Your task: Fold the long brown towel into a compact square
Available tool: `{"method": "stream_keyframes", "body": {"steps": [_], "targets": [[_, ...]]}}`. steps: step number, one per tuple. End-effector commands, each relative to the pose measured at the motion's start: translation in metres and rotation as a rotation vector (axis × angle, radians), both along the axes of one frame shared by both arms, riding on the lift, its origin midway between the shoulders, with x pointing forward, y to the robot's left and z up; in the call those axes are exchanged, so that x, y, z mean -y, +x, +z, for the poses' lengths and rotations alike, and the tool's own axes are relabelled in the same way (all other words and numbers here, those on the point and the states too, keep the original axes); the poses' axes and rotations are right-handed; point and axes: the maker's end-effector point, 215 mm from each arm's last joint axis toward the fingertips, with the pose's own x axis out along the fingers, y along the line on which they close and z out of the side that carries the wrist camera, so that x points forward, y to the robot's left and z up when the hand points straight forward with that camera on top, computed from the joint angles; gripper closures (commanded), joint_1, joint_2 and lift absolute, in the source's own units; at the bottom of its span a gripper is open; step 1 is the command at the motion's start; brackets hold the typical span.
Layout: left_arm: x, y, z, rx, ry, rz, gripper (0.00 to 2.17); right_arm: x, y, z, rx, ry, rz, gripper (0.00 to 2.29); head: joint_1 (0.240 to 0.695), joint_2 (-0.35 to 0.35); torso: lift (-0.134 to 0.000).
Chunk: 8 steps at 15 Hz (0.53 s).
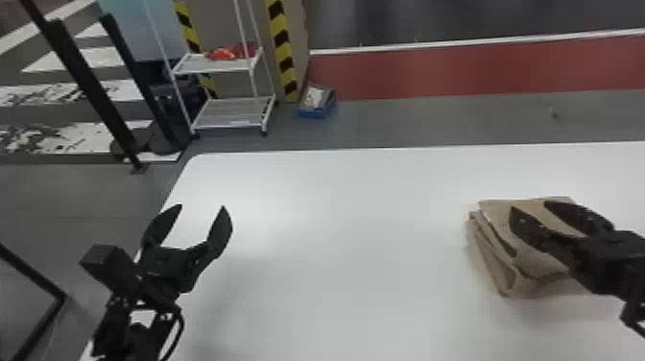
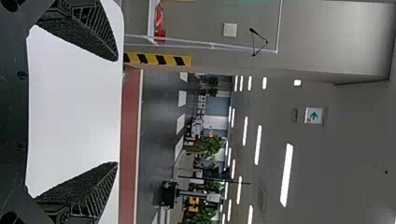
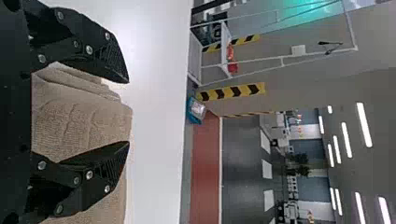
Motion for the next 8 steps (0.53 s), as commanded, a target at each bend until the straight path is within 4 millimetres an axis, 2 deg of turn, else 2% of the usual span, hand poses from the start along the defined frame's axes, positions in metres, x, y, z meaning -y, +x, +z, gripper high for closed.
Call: {"method": "stream_keyframes", "body": {"steps": [1,2,3,6,7,8], "targets": [[0.001,0.0,0.0,-0.001,0.003,-0.004,0.08,0.022,0.004,0.013,0.035,0.036,-0.04,0.08,0.695,0.169,-0.125],[0.003,0.001,-0.001,-0.001,0.002,-0.007,0.08,0.027,0.006,0.008,0.026,0.016,-0.052,0.23,0.695,0.16,-0.125],[0.004,0.001,0.0,0.0,0.001,-0.008,0.08,0.035,0.01,-0.001,0.01,-0.025,-0.071,0.56,0.695,0.151,-0.125],[0.007,0.001,-0.001,-0.002,0.002,-0.015,0.08,0.051,0.017,-0.039,-0.082,-0.118,-0.123,1.85,0.695,0.119,-0.125],[0.006,0.001,-0.002,-0.003,0.001,-0.015,0.08,0.049,0.019,-0.056,-0.132,-0.149,-0.125,2.05,0.695,0.111,-0.125],[0.007,0.001,-0.001,-0.002,0.002,-0.015,0.09,0.041,0.022,-0.067,-0.151,-0.178,-0.108,2.05,0.695,0.106,-0.125]]}}
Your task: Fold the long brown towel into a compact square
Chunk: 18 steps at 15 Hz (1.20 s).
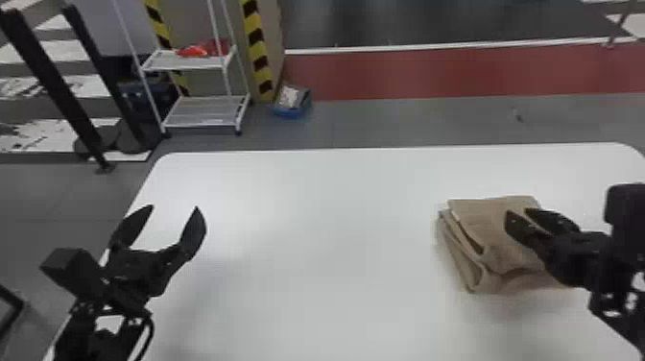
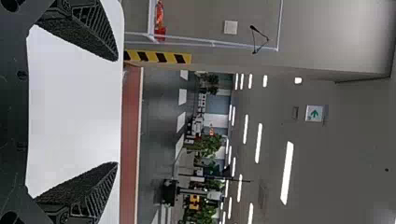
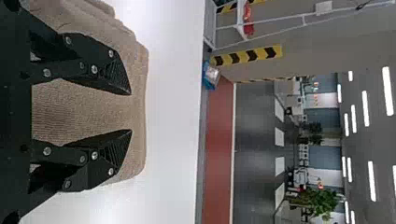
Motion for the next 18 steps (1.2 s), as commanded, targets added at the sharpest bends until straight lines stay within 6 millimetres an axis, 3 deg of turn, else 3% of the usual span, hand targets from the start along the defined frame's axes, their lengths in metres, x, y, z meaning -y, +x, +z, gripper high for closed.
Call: {"method": "stream_keyframes", "body": {"steps": [1,6,10,13,16,18], "targets": [[-0.001,-0.001,0.0,0.0,0.001,0.001,0.09,-0.017,0.004,-0.024,-0.055,-0.042,0.032,2.05,0.695,0.103,-0.125],[-0.005,-0.003,-0.004,-0.008,0.0,0.008,0.09,-0.094,-0.005,-0.034,-0.072,-0.051,0.182,2.05,0.695,0.16,-0.125],[-0.007,-0.004,-0.007,-0.012,0.001,0.011,0.09,-0.154,-0.03,-0.044,-0.1,-0.041,0.298,2.05,0.695,0.234,-0.125],[-0.008,-0.003,-0.008,-0.014,0.001,0.012,0.09,-0.2,-0.051,-0.028,-0.073,-0.016,0.397,2.05,0.695,0.28,-0.125],[-0.01,-0.002,-0.01,-0.017,0.0,0.014,0.09,-0.225,-0.068,-0.008,-0.03,0.008,0.474,2.05,0.695,0.343,-0.125],[-0.01,-0.002,-0.01,-0.016,0.001,0.013,0.09,-0.212,-0.077,0.008,0.003,0.017,0.451,2.05,0.695,0.35,-0.125]]}}
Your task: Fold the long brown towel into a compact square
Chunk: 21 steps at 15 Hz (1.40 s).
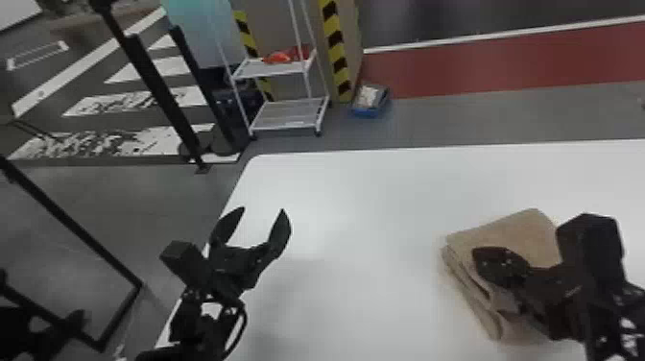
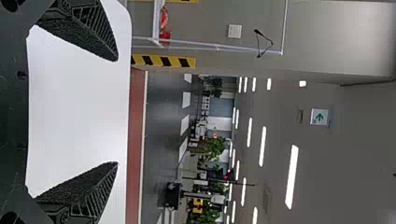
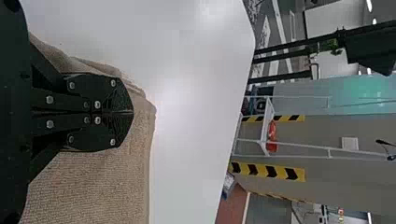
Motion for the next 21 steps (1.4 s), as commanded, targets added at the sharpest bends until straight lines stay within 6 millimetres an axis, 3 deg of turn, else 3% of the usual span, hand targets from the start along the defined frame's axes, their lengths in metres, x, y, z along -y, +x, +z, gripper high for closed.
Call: {"method": "stream_keyframes", "body": {"steps": [1,4,6,9,11,13,16,17,19,21], "targets": [[0.0,0.0,0.0,0.0,0.002,-0.001,0.09,0.019,-0.013,0.012,0.019,0.014,-0.027,2.05,0.695,0.35,-0.125],[0.002,0.003,-0.004,-0.004,-0.005,-0.003,0.09,0.061,-0.037,0.002,-0.027,0.035,-0.072,2.05,0.695,0.35,-0.125],[0.005,0.005,-0.005,-0.005,-0.007,-0.009,0.09,0.082,-0.042,-0.014,-0.055,0.013,-0.099,2.05,0.695,0.324,-0.125],[0.009,0.005,-0.005,-0.002,-0.009,-0.014,0.09,0.09,-0.041,-0.042,-0.104,-0.013,-0.11,2.05,0.695,0.292,-0.125],[0.004,0.003,-0.005,-0.003,-0.006,-0.008,0.09,0.094,-0.041,-0.051,-0.113,-0.037,-0.114,2.05,0.695,0.278,-0.125],[0.001,0.002,-0.005,-0.004,-0.003,-0.003,0.09,0.101,-0.038,-0.042,-0.095,-0.028,-0.125,2.05,0.695,0.277,-0.125],[0.003,0.002,-0.006,-0.006,-0.005,-0.004,0.09,0.126,-0.041,0.002,-0.043,0.042,-0.161,2.05,0.695,0.266,-0.125],[0.002,0.002,-0.007,-0.007,-0.004,-0.004,0.09,0.137,-0.048,0.007,-0.048,0.046,-0.173,2.05,0.695,0.26,-0.125],[0.003,0.002,-0.007,-0.007,-0.004,-0.006,0.09,0.17,-0.059,0.006,-0.071,0.037,-0.227,2.05,0.695,0.243,-0.125],[0.004,0.004,-0.006,-0.005,-0.005,-0.009,0.09,0.199,-0.068,-0.01,-0.139,0.02,-0.287,2.05,0.695,0.201,-0.125]]}}
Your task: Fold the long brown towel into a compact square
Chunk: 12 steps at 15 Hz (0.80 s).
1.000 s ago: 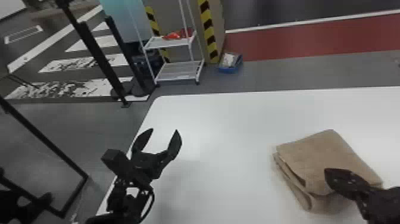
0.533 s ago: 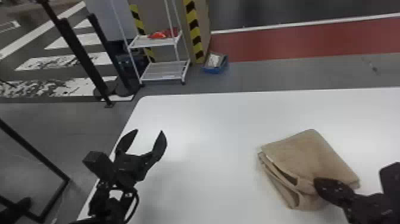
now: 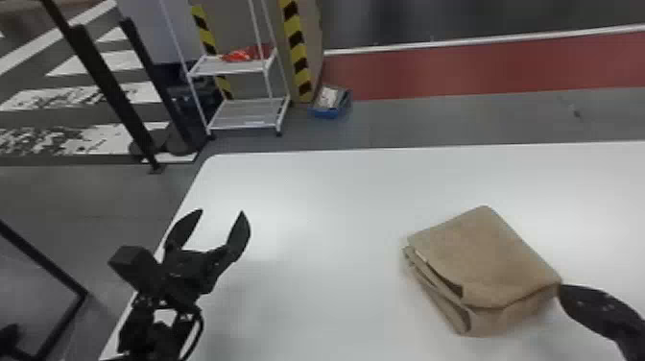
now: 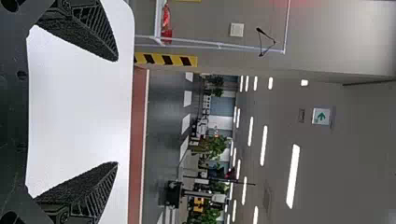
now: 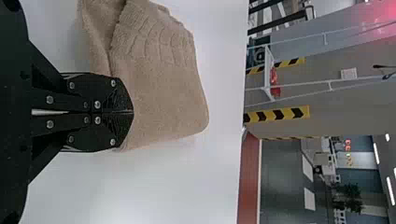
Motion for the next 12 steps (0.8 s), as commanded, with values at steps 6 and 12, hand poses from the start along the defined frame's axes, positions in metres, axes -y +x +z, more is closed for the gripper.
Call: {"method": "stream_keyframes", "body": {"steps": [6,12], "targets": [[0.006,0.002,0.003,0.006,0.001,-0.012,0.09,-0.003,0.031,-0.032,-0.143,-0.017,-0.033,2.05,0.695,0.145,-0.125],[0.002,0.001,0.002,0.002,0.003,-0.006,0.09,-0.037,0.098,-0.023,-0.118,-0.004,-0.017,2.05,0.695,0.183,-0.125]]}}
